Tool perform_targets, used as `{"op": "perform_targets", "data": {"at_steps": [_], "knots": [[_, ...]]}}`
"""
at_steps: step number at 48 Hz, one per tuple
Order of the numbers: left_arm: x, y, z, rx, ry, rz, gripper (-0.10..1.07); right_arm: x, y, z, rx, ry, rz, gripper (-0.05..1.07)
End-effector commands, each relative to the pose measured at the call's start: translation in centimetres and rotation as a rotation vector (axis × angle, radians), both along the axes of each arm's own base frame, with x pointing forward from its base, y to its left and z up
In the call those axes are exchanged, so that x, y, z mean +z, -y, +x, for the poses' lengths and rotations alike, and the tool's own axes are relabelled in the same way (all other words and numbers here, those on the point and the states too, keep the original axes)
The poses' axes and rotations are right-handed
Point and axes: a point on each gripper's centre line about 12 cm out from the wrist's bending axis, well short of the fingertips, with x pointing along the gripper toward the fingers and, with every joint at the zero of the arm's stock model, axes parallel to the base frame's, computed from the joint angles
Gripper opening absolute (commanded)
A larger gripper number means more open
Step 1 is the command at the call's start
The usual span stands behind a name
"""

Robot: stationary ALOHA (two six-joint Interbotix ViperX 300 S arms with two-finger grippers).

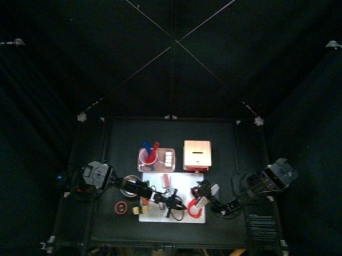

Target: Cut dough with cookie cutter and remove excess

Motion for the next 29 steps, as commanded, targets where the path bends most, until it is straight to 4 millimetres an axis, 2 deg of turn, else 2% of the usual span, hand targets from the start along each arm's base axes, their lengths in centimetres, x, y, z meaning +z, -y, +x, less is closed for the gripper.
{"op": "perform_targets", "data": {"at_steps": [1,10,29], "knots": [[2.3,-0.3,0.5,0.008,0.057,-0.013,0.44,2.7,-0.7,0.1,0.022,0.084,0.009,0.87],[2.2,-0.6,0.4,0.017,0.05,-0.015,0.45,3.3,-1.1,-0.8,0.046,0.097,0.023,0.87],[2.6,-0.9,0.5,0.042,0.05,-0.033,0.45,3.1,-1.5,-1.7,0.034,0.071,0.057,0.87]]}}
